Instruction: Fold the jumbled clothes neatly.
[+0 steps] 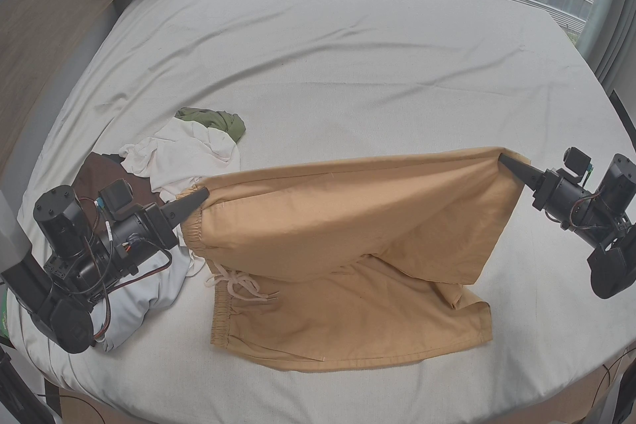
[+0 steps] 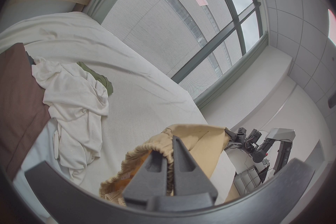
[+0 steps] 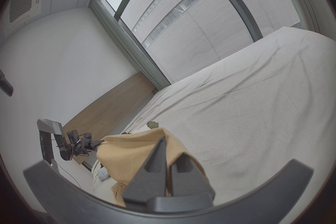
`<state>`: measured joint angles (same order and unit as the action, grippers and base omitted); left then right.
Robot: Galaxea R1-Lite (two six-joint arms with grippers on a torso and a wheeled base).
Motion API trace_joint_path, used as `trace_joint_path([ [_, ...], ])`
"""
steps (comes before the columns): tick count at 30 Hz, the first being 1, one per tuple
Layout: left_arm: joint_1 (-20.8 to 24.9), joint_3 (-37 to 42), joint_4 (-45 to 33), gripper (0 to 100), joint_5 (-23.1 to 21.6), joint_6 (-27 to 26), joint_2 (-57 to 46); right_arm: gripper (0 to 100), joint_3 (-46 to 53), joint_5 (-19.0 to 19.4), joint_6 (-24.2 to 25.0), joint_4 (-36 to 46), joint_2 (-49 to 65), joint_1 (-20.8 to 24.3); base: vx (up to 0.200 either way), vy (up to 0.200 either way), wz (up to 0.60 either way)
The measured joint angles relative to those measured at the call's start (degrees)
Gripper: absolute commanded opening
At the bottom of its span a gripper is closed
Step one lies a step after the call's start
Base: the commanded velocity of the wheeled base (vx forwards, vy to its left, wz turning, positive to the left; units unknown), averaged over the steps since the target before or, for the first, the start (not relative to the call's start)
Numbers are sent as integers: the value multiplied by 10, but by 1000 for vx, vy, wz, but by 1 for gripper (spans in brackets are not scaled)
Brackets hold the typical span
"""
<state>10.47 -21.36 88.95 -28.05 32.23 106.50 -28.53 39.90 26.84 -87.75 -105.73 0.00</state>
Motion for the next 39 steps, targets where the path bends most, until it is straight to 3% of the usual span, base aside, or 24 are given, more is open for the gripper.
trace_joint_path([
  [24,3,-12,0,0,9,-1,-5,0,9,10,2,-1,31,-1,0,0,0],
  [39,3,-66,0,0,70,-2,28,0,-25,11,1,0,-7,-5,0,0,0],
])
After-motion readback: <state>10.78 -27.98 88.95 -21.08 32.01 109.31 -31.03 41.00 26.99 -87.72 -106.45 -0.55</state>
